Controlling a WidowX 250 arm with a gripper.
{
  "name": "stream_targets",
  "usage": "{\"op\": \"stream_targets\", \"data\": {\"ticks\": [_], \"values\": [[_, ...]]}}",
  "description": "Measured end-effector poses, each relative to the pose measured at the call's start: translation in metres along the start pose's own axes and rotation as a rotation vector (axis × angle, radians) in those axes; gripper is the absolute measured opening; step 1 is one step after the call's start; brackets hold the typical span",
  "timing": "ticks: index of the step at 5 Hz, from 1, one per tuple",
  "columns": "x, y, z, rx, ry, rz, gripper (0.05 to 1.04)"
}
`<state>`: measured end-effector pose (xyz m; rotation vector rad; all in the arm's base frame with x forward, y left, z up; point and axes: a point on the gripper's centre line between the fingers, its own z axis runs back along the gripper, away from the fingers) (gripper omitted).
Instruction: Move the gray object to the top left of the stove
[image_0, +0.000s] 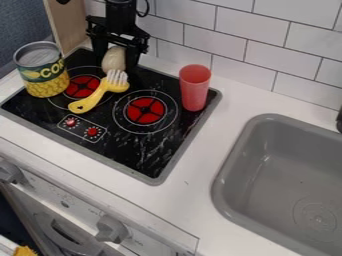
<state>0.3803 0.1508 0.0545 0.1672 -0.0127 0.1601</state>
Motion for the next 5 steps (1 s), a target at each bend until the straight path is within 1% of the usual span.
{"op": "stream_targets", "data": {"ticks": [1, 2, 3, 4, 5], "values": [[-0.004, 0.004, -0.004, -0.043, 0.003, 0.022, 1.015], [-0.005, 0.009, 0.005, -0.054, -0.009, 0.032, 1.01], [-0.004, 0.01, 0.022, -0.061, -0.045, 0.05, 1.003], [-0.003, 0.011, 0.048, -0.071, -0.102, 0.061, 1.001], [-0.004, 0.016, 0.069, -0.05, -0.141, 0.083, 1.001]]}}
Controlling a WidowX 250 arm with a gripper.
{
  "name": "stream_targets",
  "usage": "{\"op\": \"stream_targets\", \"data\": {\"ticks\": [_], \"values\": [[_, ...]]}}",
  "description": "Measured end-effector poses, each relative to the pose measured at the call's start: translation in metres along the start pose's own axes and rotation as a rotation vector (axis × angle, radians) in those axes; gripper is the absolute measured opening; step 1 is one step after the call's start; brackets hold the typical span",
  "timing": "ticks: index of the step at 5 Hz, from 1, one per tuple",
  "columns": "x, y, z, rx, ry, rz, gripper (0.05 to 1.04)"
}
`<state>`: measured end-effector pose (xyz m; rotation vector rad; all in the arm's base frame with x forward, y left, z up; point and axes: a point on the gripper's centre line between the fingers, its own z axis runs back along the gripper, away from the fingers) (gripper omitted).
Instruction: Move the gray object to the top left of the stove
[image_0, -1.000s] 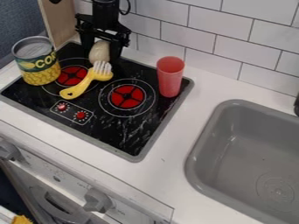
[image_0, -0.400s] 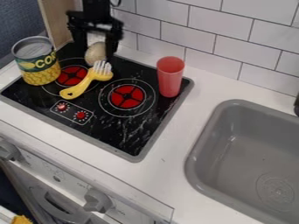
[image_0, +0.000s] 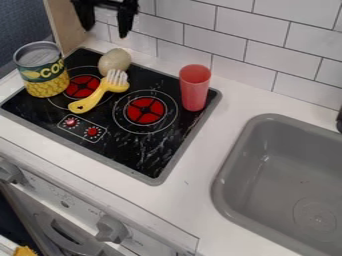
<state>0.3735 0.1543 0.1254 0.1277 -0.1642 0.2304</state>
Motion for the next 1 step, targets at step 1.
{"op": "stream_targets", "data": {"ticks": [1], "values": [[-0.003, -0.0045, 0.0128, -0.047, -0.046, -0.025, 1.001]]}}
